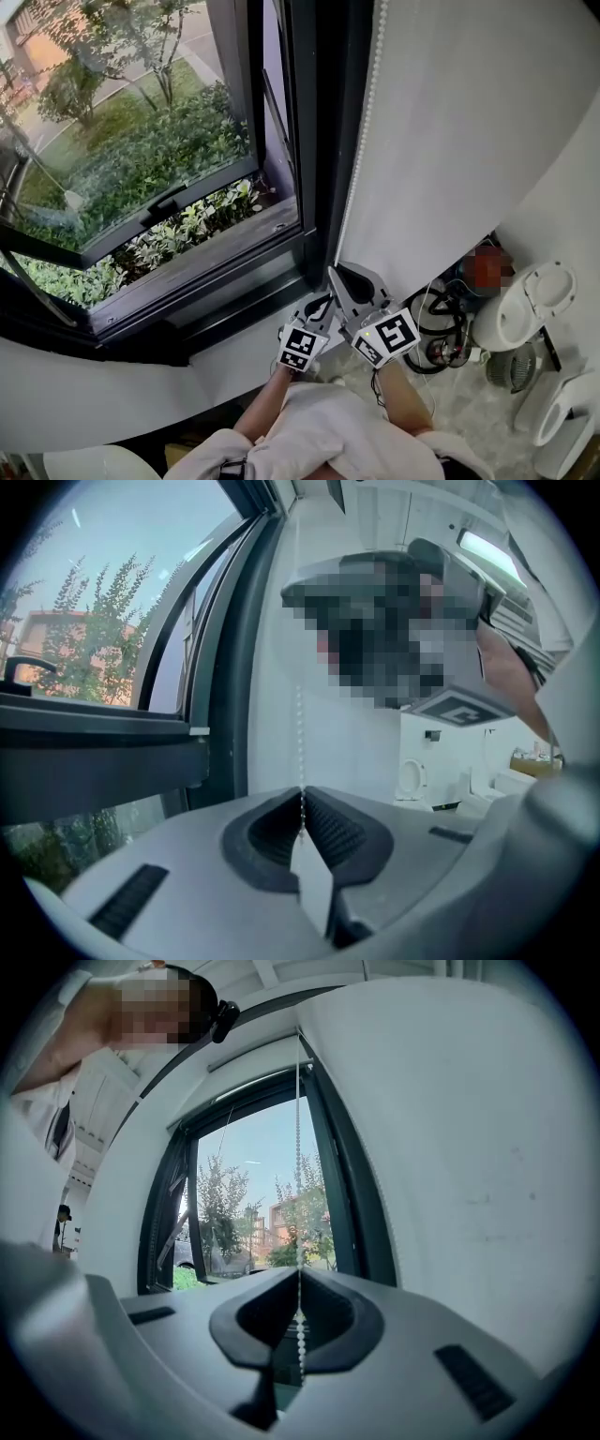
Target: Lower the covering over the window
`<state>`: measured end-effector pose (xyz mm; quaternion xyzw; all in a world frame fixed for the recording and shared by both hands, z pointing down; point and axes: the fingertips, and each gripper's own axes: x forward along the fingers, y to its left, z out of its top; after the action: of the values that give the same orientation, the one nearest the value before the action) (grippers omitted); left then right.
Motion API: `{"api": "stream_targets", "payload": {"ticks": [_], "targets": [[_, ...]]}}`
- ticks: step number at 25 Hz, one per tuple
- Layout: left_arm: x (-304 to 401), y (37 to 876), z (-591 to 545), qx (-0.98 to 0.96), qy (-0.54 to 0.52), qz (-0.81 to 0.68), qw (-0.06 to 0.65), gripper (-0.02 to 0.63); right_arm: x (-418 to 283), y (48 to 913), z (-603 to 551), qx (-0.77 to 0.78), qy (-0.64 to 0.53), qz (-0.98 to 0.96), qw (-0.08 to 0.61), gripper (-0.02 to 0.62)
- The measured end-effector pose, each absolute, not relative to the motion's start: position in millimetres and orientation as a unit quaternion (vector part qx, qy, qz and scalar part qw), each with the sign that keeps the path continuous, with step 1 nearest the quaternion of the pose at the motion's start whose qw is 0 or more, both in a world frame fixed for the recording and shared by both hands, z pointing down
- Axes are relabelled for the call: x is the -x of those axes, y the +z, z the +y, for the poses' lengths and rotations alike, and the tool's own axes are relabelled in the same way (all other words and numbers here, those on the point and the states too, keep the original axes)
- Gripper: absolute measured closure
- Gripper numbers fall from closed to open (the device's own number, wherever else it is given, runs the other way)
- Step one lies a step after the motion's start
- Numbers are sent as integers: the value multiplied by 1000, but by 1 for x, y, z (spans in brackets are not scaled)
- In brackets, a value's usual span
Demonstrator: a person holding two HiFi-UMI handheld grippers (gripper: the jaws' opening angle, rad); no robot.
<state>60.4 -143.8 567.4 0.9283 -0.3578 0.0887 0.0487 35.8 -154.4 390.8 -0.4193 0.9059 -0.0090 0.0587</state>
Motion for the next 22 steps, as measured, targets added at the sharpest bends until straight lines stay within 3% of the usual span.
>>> {"api": "stream_targets", "payload": {"ticks": [22], "targets": [[-37,676,-108,-918,147,-350,111,584,-21,504,-145,398,-97,912,-3,595]]}}
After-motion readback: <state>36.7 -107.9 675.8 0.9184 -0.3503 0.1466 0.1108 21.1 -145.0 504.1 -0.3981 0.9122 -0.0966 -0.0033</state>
